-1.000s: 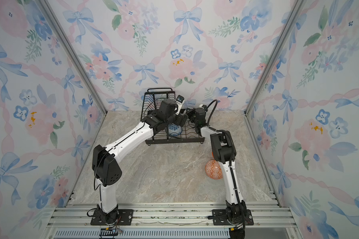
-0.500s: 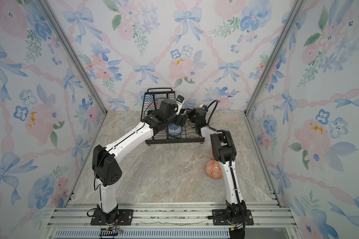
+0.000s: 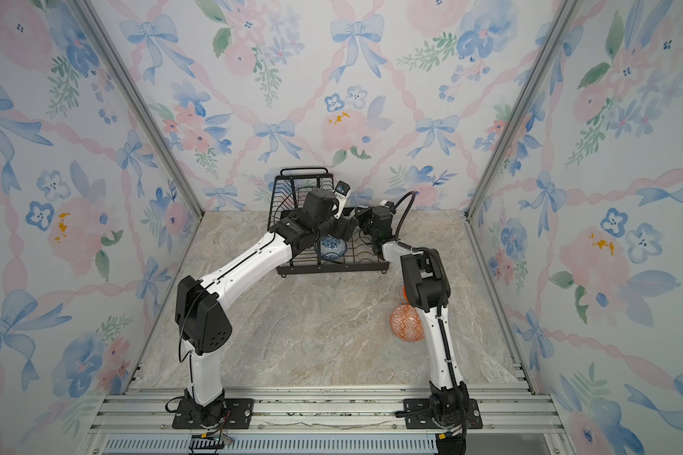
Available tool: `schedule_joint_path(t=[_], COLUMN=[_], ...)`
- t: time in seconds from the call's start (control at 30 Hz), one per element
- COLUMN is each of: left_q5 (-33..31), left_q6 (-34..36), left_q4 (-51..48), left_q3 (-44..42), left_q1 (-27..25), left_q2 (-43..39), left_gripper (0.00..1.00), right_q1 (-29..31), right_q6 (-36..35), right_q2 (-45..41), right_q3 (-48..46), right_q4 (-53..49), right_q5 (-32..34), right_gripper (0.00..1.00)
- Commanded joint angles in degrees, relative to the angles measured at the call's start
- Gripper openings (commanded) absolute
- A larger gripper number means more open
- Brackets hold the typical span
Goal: Load the bowls into the dish rack
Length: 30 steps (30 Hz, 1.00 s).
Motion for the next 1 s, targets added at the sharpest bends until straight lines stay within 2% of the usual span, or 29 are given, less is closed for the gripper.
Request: schedule_joint_path(t=[0.0,0.97], left_q5=[-0.5,0.08], left_q6=[0.34,-0.58], left_q4=[0.02,0.04], left_q3=[-0.93,-1.63], left_q1=[0.18,0.17], left_q2=[-1.22,-1.67], left_gripper=[0.98,0.98], right_q1=[-0.11,-0.3], right_q6=[0.36,-0.36], right_q2=[-2.64,-4.93], right_q3=[-1.18,-3.68], right_q4=[-2.13,-3.49], right_q5=[0.07,-0.1], right_gripper=[0.14,0.24])
